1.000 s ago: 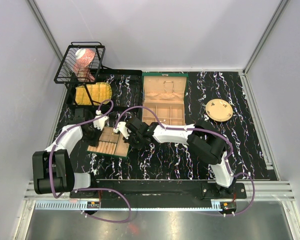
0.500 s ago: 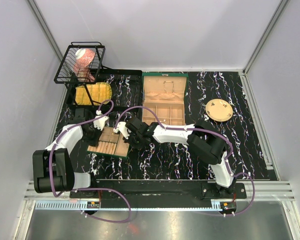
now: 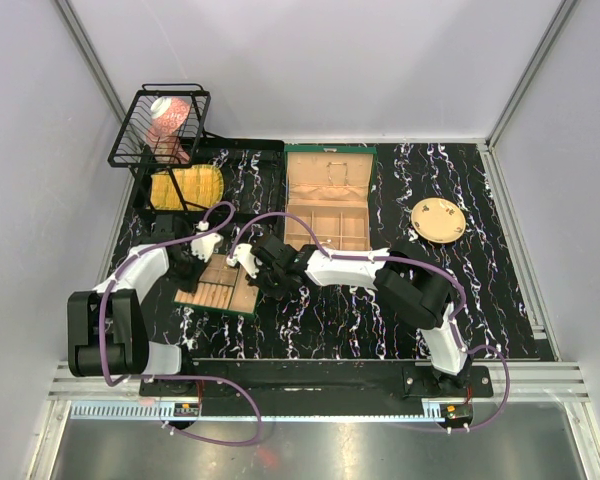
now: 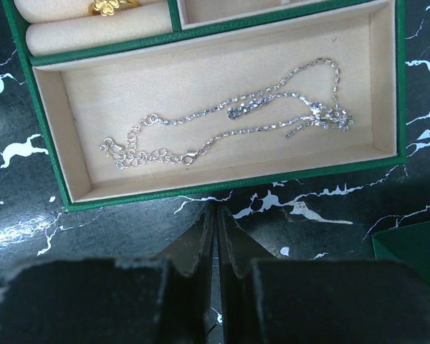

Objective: Organize the mixed jewelry

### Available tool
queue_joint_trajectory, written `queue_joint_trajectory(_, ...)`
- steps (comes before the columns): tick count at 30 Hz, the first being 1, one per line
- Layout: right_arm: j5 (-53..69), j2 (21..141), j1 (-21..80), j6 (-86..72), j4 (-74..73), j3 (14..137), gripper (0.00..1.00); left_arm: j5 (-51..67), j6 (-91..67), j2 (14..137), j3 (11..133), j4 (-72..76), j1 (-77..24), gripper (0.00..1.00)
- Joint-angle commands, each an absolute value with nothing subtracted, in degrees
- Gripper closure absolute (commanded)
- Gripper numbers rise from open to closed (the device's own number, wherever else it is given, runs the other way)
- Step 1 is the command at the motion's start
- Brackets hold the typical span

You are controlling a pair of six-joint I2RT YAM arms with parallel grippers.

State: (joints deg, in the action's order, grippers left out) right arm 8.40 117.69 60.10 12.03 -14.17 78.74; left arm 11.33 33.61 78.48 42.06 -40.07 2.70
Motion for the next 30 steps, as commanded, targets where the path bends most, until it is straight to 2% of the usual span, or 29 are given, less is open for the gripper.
queue_joint_trajectory(1,6.77,118.12,60.73,12.74,-13.89,79.10,0.90,12.48,34.54,81.21,39.64,-45.09,1.93,1.00)
queue_joint_trajectory(3,6.77,118.04,60.73,12.83,-13.89,78.93,0.90,13.09,34.63,80.51,40.07,-45.70,1.93,0.99)
queue_joint_trajectory(4,6.68,117.95,60.82,12.83,-13.89,79.01,0.90,13.44,34.54,80.16,40.25,-45.96,1.93,0.94)
queue_joint_trajectory(8,6.68,117.86,60.73,12.92,-13.97,78.84,0.90,13.80,34.54,77.79,41.74,-47.54,1.93,0.88)
queue_joint_trajectory(21,6.77,116.10,60.73,13.27,-14.15,78.22,0.86,13.27,34.19,71.72,48.60,-52.65,2.11,0.73)
queue_joint_trajectory(30,6.68,113.56,60.82,13.53,-14.85,78.05,0.79,13.97,34.54,70.49,49.40,-52.91,2.99,0.73)
